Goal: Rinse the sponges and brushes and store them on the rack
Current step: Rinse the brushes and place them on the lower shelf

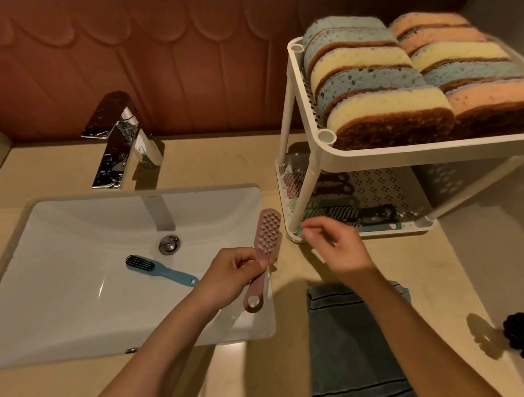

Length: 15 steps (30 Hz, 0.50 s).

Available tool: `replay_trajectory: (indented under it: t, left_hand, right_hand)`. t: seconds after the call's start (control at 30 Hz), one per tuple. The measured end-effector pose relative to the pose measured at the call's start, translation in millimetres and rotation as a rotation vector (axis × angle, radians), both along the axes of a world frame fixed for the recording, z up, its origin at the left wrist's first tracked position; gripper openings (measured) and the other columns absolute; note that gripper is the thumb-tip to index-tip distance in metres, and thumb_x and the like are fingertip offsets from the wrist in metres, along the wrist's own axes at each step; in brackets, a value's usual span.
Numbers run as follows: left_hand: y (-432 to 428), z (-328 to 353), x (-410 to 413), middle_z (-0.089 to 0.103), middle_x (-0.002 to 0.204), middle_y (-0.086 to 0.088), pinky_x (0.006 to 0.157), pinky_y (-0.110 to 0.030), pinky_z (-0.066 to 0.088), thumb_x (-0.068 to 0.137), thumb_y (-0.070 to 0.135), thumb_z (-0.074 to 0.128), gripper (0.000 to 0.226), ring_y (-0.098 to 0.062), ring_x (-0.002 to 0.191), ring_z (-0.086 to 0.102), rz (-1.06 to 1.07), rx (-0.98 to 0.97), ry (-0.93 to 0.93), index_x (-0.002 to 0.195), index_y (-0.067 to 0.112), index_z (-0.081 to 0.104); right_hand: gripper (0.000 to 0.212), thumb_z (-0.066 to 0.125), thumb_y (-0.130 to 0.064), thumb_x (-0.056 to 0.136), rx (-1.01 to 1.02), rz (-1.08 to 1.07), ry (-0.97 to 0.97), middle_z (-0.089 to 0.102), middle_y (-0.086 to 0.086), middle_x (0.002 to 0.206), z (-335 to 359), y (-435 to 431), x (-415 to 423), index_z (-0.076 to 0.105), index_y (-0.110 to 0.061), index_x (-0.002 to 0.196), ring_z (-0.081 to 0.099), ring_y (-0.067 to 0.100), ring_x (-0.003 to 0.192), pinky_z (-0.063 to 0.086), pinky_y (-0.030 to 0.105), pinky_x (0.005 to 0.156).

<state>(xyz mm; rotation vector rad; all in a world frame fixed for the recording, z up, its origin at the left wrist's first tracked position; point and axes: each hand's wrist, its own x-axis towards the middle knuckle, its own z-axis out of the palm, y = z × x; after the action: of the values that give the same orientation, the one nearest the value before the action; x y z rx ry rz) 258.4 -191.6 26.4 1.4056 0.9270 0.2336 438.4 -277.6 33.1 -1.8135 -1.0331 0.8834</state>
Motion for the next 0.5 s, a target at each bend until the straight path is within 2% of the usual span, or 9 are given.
replay_trajectory:
  t: [0.07,0.17,0.3,0.4,0.43,0.5]
  left_hand:
    - [1,0,4,0.062,0.072,-0.007,0.067,-0.022,0.040,0.089,0.009,0.058,0.017,-0.012,0.068,0.053,-0.076,0.066,-0.003,0.079,0.004,0.070]
    - [-2,0,12,0.059,0.062,0.003,0.063,-0.021,0.040,0.088,0.011,0.059,0.023,-0.008,0.060,0.049,-0.161,0.178,0.030,0.067,0.016,0.066]
    - [-1,4,24,0.059,0.062,0.005,0.065,-0.024,0.041,0.088,0.014,0.059,0.029,-0.007,0.061,0.049,-0.275,0.292,0.060,0.062,0.026,0.061]
    - [7,9,33,0.067,0.084,-0.001,0.074,-0.026,0.046,0.087,0.018,0.063,0.008,-0.011,0.077,0.059,-0.260,0.320,0.083,0.087,0.025,0.067]
    - [10,12,37,0.065,0.091,-0.002,0.077,-0.027,0.046,0.086,0.021,0.064,0.014,-0.014,0.083,0.059,-0.224,0.344,0.103,0.100,0.023,0.065]
    - [16,18,45,0.057,0.105,0.000,0.079,-0.025,0.044,0.084,0.024,0.066,0.042,-0.017,0.095,0.056,-0.144,0.407,0.121,0.124,0.022,0.053]
  right_hand:
    - [0.025,0.063,-0.020,0.086,0.010,0.024,0.115,0.062,-0.002,0.090,-2,0,-19,0.056,-0.027,0.108,0.059,0.006,0.086,0.049,0.023,0.078]
    - [0.036,0.069,-0.030,0.075,0.036,-0.086,0.262,0.063,0.000,0.095,-6,1,-37,0.051,-0.036,0.106,0.062,0.018,0.093,0.051,0.033,0.085]
    - [0.027,0.064,-0.007,0.083,0.177,-0.233,0.339,0.063,0.001,0.082,-3,-1,-39,0.052,-0.027,0.097,0.063,0.007,0.075,0.051,0.027,0.073]
    - [0.026,0.055,-0.002,0.088,0.259,-0.276,0.368,0.063,0.000,0.084,4,-7,-26,0.051,-0.019,0.107,0.064,0.001,0.074,0.051,0.016,0.069]
    - [0.026,0.054,-0.004,0.089,0.266,-0.307,0.364,0.062,-0.001,0.085,7,-9,-19,0.051,-0.019,0.110,0.064,-0.001,0.074,0.051,0.014,0.068]
    - [0.024,0.053,-0.009,0.091,0.235,-0.398,0.311,0.062,-0.004,0.088,12,-13,0,0.051,-0.022,0.112,0.063,-0.006,0.074,0.050,0.010,0.067]
